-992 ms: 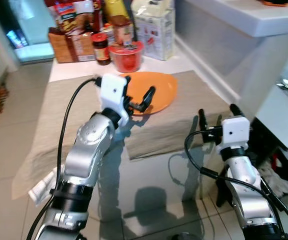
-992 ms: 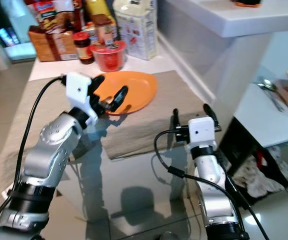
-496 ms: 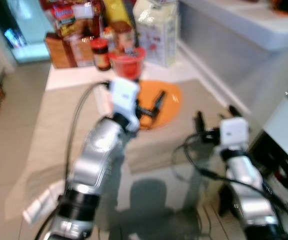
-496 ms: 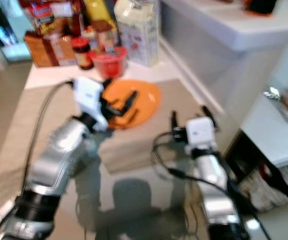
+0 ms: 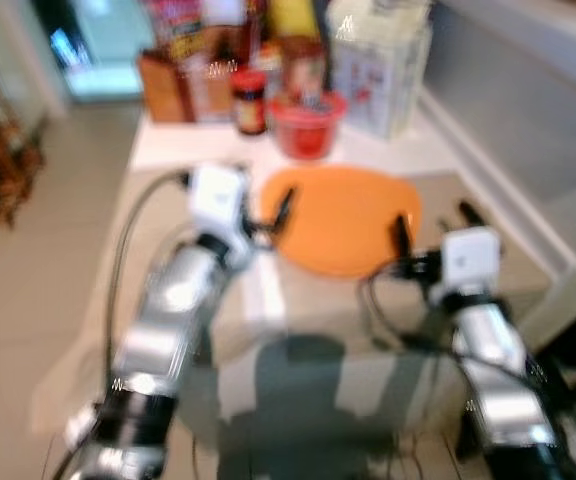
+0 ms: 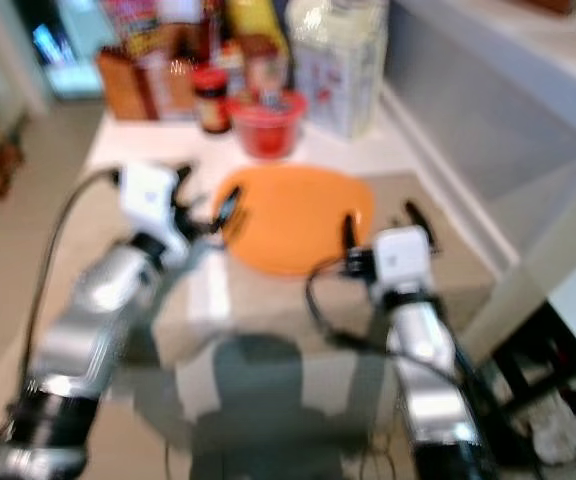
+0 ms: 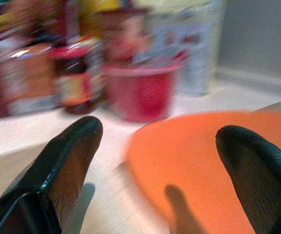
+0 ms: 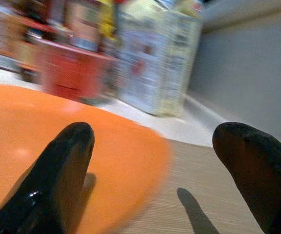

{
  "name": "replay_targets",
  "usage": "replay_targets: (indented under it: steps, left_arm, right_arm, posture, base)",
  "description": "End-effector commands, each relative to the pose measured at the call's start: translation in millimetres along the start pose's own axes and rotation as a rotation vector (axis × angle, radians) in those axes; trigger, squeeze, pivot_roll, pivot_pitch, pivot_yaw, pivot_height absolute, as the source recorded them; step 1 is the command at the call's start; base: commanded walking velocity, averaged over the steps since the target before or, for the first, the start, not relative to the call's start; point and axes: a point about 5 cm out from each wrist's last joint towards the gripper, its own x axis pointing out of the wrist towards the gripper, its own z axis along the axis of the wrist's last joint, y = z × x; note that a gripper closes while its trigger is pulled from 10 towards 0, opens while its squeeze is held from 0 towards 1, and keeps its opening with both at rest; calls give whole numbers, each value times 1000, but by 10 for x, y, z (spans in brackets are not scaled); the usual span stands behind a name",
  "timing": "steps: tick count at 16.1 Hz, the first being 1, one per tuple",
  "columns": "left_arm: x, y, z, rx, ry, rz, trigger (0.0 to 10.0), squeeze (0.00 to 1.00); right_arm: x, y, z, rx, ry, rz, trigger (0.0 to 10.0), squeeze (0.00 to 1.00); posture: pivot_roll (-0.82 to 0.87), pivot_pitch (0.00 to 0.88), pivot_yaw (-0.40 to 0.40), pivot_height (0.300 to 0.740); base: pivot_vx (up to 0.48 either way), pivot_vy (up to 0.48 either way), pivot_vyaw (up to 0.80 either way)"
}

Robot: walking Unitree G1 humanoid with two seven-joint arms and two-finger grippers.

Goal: Setting the table

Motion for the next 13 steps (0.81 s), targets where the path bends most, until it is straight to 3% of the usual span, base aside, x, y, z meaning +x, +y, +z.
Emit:
replay_targets:
  steps: [1, 4, 6, 7, 13]
  left_arm:
    - [117, 31, 0, -27, 44, -26, 10000, 0]
    - [246, 41, 27, -65, 63, -68, 10000, 4]
    - [157, 23, -57, -131, 69, -43, 10000, 51]
    - [61, -18, -165, -146, 80, -27, 10000, 1000]
    - [20, -264, -223, -155, 76, -102, 10000, 1000]
  right_arm:
    - [4, -26, 13, -3, -9, -9, 10000, 0]
    - [6, -17, 16, -2, -12, -13, 10000, 0]
    - [-15, -31, 8, -6, -8, -21, 10000, 0]
    - [-27, -51, 0, -10, -5, -25, 10000, 0]
    - [-16, -45, -2, -19, -6, -21, 10000, 0]
  posture:
    - [-66, 0, 42, 736]
    - [-77, 0, 57, 736]
    - [-85, 0, 62, 736]
    - [-85, 0, 59, 736]
    - [-80, 0, 56, 736]
  base:
    - [0, 0, 0]
    - [0, 0, 0]
    - [0, 0, 0]
    - [0, 0, 0]
    - [0, 0, 0]
